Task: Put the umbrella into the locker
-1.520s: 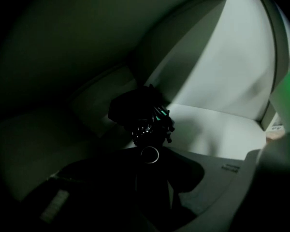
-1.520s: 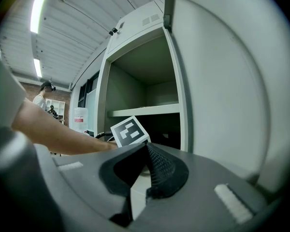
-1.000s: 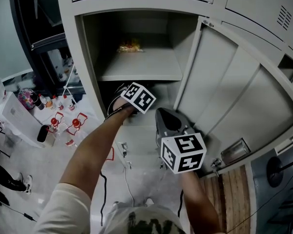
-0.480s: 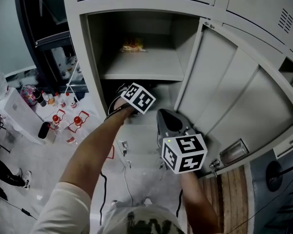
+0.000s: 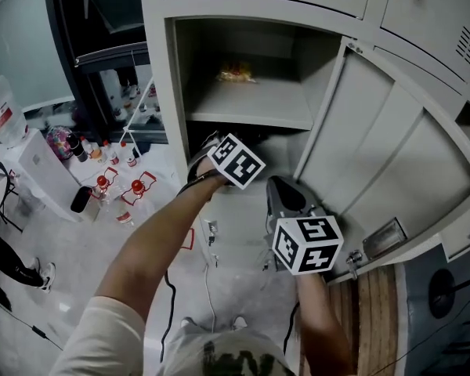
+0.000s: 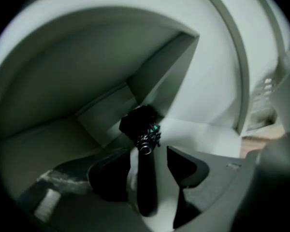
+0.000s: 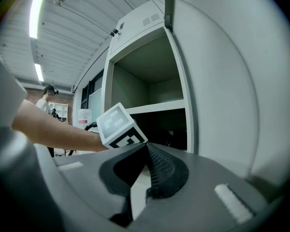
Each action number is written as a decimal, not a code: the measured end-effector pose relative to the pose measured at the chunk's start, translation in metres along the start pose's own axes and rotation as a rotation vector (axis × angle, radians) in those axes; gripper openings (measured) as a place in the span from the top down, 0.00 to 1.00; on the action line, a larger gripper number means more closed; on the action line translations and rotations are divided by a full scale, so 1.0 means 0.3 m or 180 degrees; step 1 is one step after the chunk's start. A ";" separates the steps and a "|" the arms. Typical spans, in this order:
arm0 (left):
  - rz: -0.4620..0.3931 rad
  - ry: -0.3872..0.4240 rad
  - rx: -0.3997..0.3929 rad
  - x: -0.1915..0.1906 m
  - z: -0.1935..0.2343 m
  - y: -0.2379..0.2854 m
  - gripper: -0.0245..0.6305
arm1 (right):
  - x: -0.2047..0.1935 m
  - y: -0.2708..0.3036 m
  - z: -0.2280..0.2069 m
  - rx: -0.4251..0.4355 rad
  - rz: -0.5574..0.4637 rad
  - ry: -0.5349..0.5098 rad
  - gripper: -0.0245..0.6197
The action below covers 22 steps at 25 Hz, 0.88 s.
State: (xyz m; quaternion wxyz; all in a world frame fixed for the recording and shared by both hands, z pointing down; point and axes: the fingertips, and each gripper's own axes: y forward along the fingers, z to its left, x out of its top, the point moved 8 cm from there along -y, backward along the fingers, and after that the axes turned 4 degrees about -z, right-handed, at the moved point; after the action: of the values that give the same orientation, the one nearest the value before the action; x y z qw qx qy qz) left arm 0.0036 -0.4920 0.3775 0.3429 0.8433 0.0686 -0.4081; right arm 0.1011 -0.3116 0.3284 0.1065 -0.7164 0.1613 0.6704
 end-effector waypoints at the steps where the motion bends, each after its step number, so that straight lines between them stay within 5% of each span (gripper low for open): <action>1: -0.0047 -0.0046 -0.0029 0.002 -0.003 -0.019 0.57 | 0.002 -0.003 0.003 -0.0015 -0.0001 0.0001 0.97; 14: -0.0823 -0.0610 -0.0423 0.039 -0.025 -0.312 0.57 | 0.042 -0.061 0.047 -0.0225 -0.0055 -0.0039 0.97; 22: -0.1464 -0.0989 -0.0587 -0.003 0.024 -0.543 0.68 | 0.063 -0.086 0.072 -0.0346 -0.0115 -0.0076 0.97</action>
State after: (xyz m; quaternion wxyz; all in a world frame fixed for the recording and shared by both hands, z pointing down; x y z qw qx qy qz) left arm -0.0660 -0.3735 0.2899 0.3231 0.6982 0.2415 -0.5915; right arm 0.0916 -0.2813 0.3062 0.0814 -0.7158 0.1104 0.6847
